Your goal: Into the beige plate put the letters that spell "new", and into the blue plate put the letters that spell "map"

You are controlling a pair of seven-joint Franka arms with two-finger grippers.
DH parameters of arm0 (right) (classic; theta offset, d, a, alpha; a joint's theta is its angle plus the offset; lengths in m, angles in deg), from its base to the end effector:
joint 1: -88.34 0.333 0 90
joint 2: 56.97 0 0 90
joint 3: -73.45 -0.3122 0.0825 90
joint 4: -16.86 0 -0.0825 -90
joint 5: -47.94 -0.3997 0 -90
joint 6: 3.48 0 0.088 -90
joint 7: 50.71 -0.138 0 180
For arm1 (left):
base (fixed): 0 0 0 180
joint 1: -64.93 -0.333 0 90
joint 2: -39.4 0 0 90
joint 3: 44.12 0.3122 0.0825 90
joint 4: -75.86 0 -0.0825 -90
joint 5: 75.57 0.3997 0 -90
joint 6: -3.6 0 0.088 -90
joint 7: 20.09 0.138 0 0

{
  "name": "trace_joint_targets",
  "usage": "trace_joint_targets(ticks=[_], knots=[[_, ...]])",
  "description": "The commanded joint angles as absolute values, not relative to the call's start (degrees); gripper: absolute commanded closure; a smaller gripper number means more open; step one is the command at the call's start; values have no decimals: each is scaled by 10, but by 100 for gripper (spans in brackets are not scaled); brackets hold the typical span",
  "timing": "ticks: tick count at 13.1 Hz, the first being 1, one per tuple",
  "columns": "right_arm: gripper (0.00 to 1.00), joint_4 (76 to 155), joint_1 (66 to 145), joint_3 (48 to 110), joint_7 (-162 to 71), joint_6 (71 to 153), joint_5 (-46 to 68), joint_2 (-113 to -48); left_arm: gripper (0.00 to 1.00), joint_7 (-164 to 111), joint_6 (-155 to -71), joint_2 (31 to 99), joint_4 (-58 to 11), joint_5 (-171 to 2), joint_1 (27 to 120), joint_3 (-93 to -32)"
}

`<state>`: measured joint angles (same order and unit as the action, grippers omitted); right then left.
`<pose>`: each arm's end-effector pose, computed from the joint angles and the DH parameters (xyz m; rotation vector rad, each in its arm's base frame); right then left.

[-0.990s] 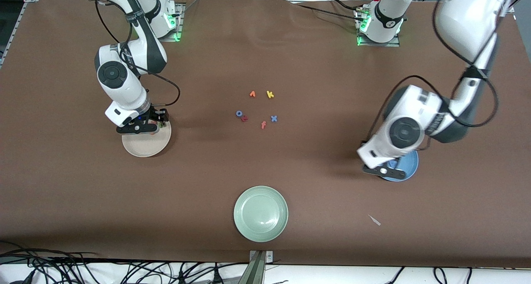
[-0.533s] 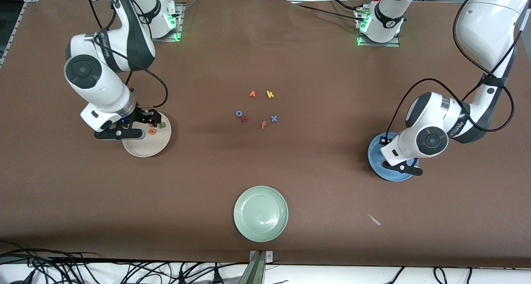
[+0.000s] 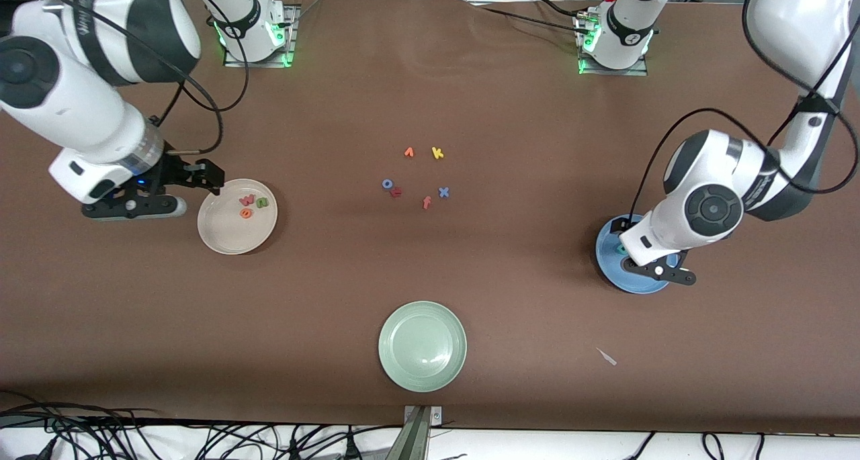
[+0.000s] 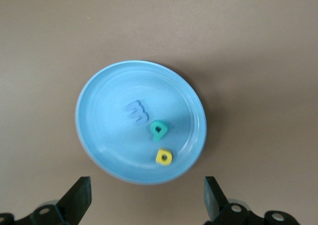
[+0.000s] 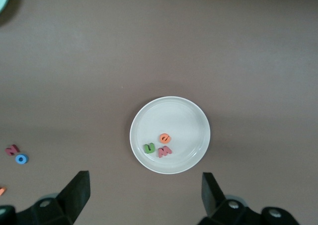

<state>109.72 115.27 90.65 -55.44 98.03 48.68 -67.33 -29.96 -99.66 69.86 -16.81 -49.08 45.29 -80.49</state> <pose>0.6174 0.1151 0.4785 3.0700 0.1444 -0.0206 0.6490 -0.1014 0.3050 -2.9330 0.3688 0.2870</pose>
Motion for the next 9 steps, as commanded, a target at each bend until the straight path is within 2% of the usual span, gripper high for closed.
trace_joint_targets(ticks=[1, 2, 4, 6, 8, 9], knots=[[1, 1092, 1060, 845, -503, 946, 469, -646, 0, -296, -899, 678, -89, -503, 447, -844], [1, 1092, 1019, 805, -499, 934, 469, -632, 0, -296, -874, 678, -55, -510, 446, -853], [1, 1092, 980, 774, -499, 904, 469, -606, 0, -295, -834, 667, -1, -529, 445, -855], [1, 1097, 939, 738, -499, 882, 467, -582, 0, -295, -831, 619, 10, -580, 440, -843], [1, 1091, 930, 733, -500, 853, 466, -576, 0, -293, -816, 577, 10, -586, 436, -833], [1, 1088, 930, 735, -498, 846, 465, -577, 0, -293, -817, 554, 6, -610, 456, -791]])
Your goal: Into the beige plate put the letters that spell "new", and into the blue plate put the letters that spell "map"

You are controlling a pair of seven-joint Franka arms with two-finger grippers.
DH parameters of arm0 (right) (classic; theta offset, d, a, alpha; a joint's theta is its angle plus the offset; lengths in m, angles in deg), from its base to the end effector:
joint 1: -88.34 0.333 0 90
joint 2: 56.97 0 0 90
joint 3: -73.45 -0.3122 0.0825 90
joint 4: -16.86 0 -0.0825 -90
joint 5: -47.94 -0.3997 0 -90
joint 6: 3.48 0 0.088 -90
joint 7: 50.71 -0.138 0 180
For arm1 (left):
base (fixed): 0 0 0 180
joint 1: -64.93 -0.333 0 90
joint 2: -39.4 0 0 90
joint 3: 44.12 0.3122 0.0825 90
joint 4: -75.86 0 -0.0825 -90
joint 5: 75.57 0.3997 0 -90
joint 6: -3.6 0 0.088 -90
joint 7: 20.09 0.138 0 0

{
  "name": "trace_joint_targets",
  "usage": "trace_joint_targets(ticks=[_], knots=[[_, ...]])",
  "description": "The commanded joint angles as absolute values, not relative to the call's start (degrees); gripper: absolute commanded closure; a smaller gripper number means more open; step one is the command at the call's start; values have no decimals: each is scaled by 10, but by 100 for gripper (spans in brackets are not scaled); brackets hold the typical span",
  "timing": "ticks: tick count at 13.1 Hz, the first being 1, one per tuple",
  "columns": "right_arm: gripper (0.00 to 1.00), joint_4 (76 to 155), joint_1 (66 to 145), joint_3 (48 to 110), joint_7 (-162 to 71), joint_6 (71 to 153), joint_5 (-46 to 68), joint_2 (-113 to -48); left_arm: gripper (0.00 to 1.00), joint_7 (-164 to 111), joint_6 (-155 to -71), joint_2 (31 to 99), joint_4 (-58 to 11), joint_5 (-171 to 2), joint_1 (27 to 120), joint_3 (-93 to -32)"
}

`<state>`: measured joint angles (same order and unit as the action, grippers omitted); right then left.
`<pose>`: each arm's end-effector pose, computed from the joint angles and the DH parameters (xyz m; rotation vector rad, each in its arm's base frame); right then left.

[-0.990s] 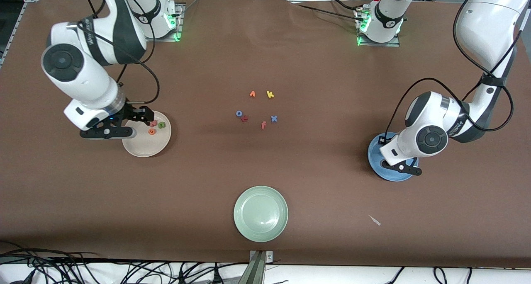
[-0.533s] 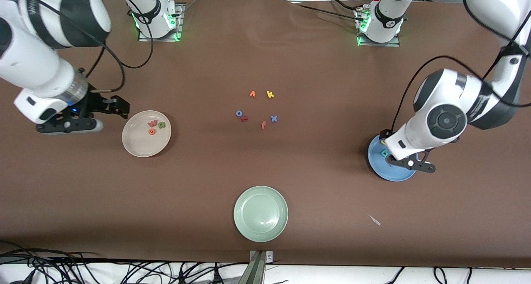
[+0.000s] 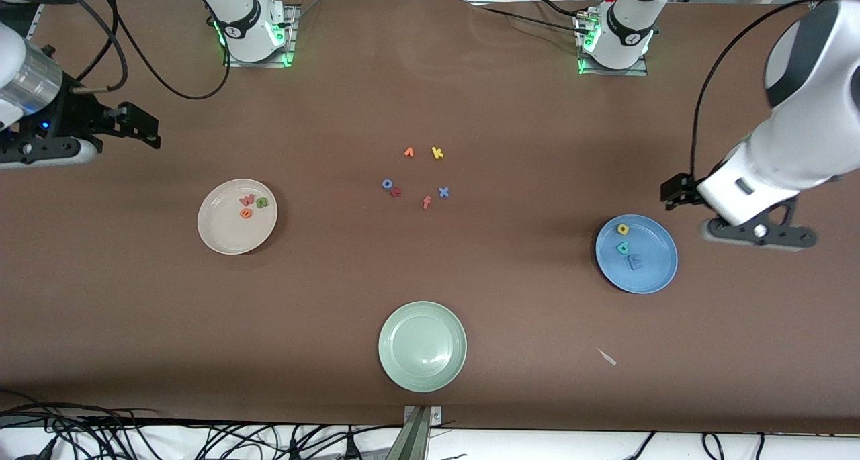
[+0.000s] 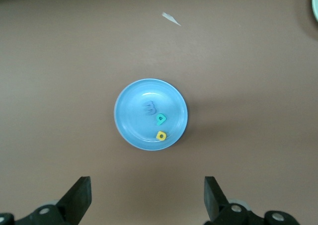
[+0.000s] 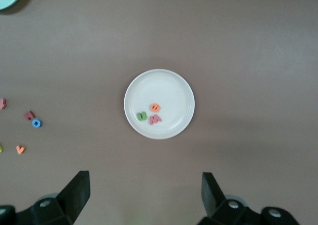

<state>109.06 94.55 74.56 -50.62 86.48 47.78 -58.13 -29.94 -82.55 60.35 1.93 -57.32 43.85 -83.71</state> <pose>0.5700 0.0513 0.5594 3.1368 0.1420 -0.0933 0.6452 -0.0945 0.5361 -3.0324 0.1769 0.0777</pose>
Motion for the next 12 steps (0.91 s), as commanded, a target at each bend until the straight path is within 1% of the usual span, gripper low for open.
trace_joint_targets(ticks=[1, 2, 3, 4, 5, 6, 7, 8, 9, 12], knots=[[1, 1084, 930, 735, -498, 840, 465, -576, 0, -292, -820, 537, 2, -652, 499, -717], [0, 1081, 930, 735, -498, 834, 465, -577, 0, -291, -826, 522, -4, -702, 536, -645], [0, 1081, 930, 734, -498, 833, 465, -577, 0, -291, -837, 502, -28, -723, 572, -594], [0, 1080, 931, 732, -498, 834, 467, -577, 0, -291, -853, 473, -70, -723, 602, -558], [0, 1080, 932, 731, -504, 834, 467, -578, 0, -291, -890, 430, -134, -723, 618, -535], [0, 1075, 933, 729, -506, 834, 467, -578, 0, -275, -936, 387, -202, -723, 622, -526], [0, 1065, 934, 730, -505, 834, 466, -581, 0, -243, -959, 351, -249, -723, 633, -514], [0, 1063, 934, 730, -499, 832, 465, -581, 0, -225, -961, 335, -268, -723, 654, -491], [0, 1060, 934, 732, -497, 831, 469, -581, 0, -222, -959, 334, -271, -729, 659, -476], [0, 1051, 933, 735, -495, 819, 473, -581, 0, -205, -948, 332, -271, -731, 654, -475]])
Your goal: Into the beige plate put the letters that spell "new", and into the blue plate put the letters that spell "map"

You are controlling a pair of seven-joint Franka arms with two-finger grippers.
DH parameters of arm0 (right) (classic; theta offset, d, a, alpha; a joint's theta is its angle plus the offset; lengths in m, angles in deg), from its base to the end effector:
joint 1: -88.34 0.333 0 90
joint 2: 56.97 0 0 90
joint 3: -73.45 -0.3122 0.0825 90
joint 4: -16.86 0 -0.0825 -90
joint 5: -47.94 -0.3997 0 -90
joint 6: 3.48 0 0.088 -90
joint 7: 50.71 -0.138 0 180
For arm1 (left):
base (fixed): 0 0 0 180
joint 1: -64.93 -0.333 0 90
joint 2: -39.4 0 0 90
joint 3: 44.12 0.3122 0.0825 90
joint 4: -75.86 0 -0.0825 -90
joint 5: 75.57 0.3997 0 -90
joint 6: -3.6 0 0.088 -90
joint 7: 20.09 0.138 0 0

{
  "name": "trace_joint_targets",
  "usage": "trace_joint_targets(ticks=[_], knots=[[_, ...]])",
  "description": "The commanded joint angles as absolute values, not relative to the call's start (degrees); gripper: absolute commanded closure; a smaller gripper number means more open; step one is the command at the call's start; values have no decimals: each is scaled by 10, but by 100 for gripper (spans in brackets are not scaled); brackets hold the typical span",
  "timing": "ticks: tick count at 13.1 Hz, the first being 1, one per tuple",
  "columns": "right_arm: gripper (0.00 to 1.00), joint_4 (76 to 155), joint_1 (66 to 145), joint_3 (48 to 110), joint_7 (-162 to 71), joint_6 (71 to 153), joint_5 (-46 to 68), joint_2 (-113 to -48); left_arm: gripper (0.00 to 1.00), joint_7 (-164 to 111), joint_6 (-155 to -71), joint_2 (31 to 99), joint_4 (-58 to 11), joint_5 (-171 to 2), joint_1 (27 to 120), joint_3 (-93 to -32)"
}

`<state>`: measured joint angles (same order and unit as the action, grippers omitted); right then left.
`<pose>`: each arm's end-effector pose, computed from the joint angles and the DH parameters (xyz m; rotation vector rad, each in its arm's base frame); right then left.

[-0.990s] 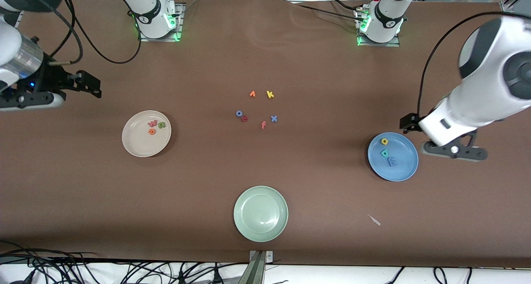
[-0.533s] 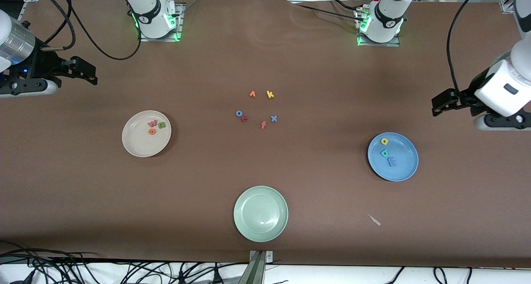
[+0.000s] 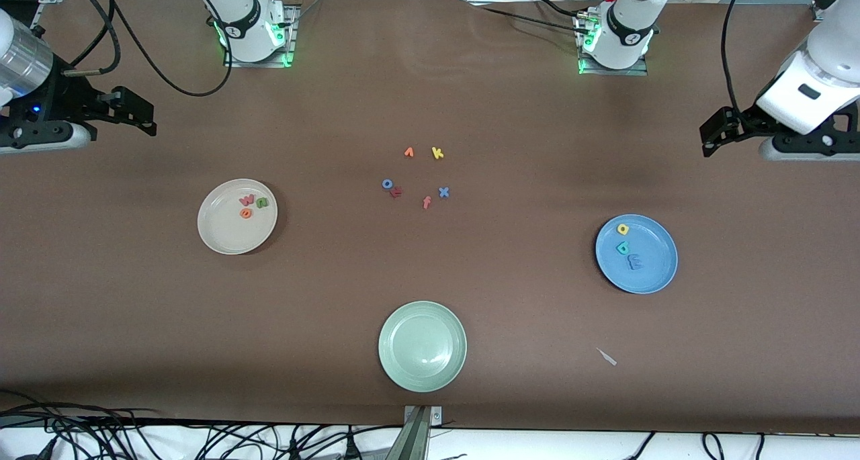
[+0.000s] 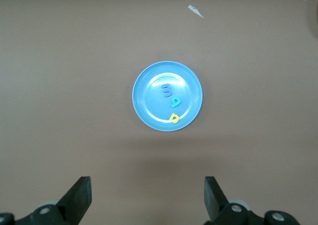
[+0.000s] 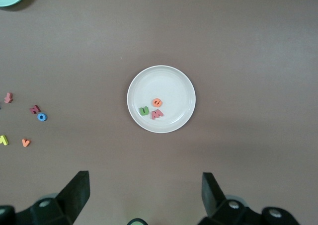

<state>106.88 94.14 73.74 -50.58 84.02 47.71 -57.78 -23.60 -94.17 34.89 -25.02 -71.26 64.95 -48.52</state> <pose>0.5649 0.0551 0.5778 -3.1352 -0.1545 0.0914 0.5545 -0.0346 0.5528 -3.0622 0.0383 -0.0455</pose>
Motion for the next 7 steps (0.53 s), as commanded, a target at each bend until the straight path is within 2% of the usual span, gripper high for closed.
trace_joint_targets(ticks=[1, 7], knots=[[0, 1051, 933, 735, -492, 819, 473, -581, 0, -192, -938, 330, -271, -735, 654, -475], [0, 1052, 933, 735, -493, 819, 469, -584, 0, -193, -913, 348, -246, -750, 648, -476]])
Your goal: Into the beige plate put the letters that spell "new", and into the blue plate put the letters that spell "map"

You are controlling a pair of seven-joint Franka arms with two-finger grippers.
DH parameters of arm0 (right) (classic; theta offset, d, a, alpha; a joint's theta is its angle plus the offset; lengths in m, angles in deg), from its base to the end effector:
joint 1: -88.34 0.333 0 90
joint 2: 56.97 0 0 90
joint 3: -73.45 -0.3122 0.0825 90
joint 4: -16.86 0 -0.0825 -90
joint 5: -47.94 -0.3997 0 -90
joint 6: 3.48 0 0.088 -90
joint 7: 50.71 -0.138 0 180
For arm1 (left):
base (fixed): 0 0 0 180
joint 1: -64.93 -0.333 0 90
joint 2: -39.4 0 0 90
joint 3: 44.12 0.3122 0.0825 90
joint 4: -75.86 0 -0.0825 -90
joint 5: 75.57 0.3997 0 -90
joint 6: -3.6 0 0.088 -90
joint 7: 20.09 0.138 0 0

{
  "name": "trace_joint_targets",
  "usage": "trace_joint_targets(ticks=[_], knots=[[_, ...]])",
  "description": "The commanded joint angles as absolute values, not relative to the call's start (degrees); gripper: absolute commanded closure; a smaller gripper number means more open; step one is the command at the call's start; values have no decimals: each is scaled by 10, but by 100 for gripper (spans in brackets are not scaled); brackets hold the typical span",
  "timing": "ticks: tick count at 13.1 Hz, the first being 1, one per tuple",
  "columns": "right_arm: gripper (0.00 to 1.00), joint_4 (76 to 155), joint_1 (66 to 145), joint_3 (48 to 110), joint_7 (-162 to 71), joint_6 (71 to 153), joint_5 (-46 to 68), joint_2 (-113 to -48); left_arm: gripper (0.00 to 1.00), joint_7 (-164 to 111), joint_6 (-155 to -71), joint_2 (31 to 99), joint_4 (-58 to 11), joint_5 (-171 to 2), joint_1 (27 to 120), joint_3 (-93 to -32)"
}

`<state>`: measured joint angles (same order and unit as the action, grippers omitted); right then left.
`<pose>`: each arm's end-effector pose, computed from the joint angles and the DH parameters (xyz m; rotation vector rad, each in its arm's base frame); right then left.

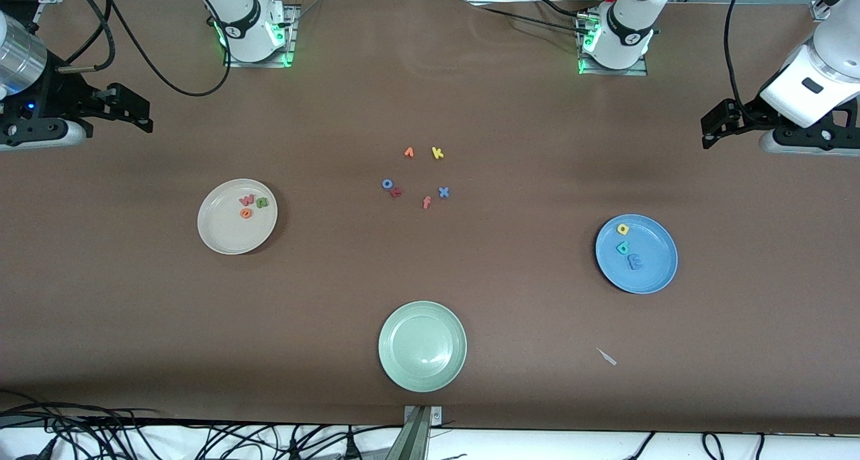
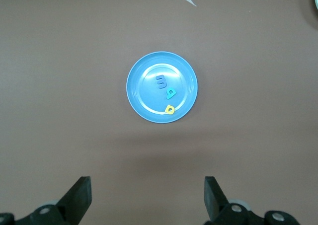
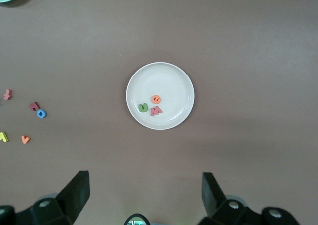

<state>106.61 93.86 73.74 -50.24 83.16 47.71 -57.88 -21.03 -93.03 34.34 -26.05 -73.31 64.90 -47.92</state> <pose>0.5638 0.0522 0.5779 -3.1347 -0.1562 0.1103 0.5479 -0.0322 0.5472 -3.0953 0.0832 0.0034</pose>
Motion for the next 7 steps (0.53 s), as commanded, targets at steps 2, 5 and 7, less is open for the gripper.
trace_joint_targets(ticks=[2, 5, 7], knots=[[0, 1053, 933, 735, -493, 818, 469, -583, 0, -189, -911, 348, -246, -750, 646, -475], [0, 1052, 933, 735, -493, 818, 469, -584, 0, -188, -912, 350, -245, -748, 644, -475], [0, 1054, 933, 735, -487, 818, 469, -584, 0, -189, -912, 350, -245, -748, 644, -475]])
